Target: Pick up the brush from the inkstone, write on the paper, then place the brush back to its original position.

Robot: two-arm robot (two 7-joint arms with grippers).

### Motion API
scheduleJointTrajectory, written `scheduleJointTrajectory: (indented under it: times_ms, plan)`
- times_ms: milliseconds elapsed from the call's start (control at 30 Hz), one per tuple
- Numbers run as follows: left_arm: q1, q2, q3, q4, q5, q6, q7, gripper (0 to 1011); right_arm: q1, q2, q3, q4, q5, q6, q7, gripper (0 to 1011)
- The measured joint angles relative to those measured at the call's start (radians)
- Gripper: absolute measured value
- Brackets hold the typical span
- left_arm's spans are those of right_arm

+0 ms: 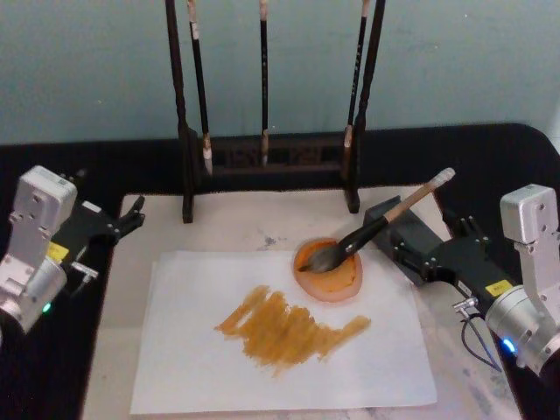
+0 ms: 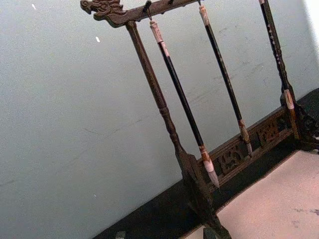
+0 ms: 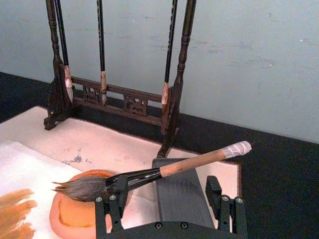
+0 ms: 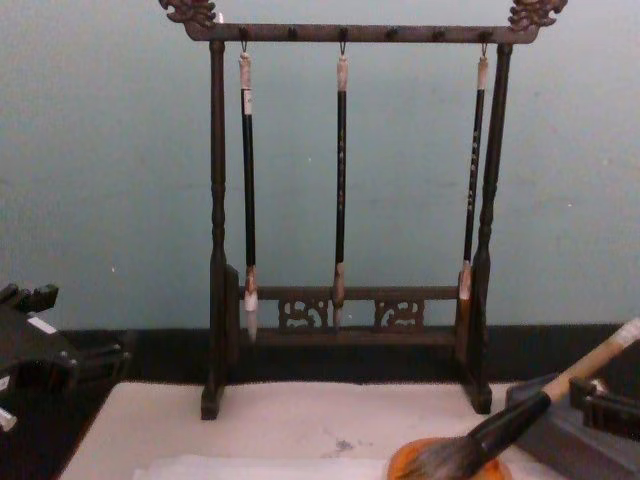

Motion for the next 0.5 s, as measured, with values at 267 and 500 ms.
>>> scheduleJointTrajectory:
  times_ms: [267, 500]
  plan:
    - [0.0, 0.0, 0.0, 0.0, 0.0, 0.0, 0.0, 1010, 0.0, 0.0, 0.0, 0.0, 0.0, 0.0, 0.0, 1000]
    - [0.0, 0.0, 0.0, 0.0, 0.0, 0.0, 0.0, 1010, 0.0, 0.0, 0.0, 0.0, 0.0, 0.0, 0.0, 1000]
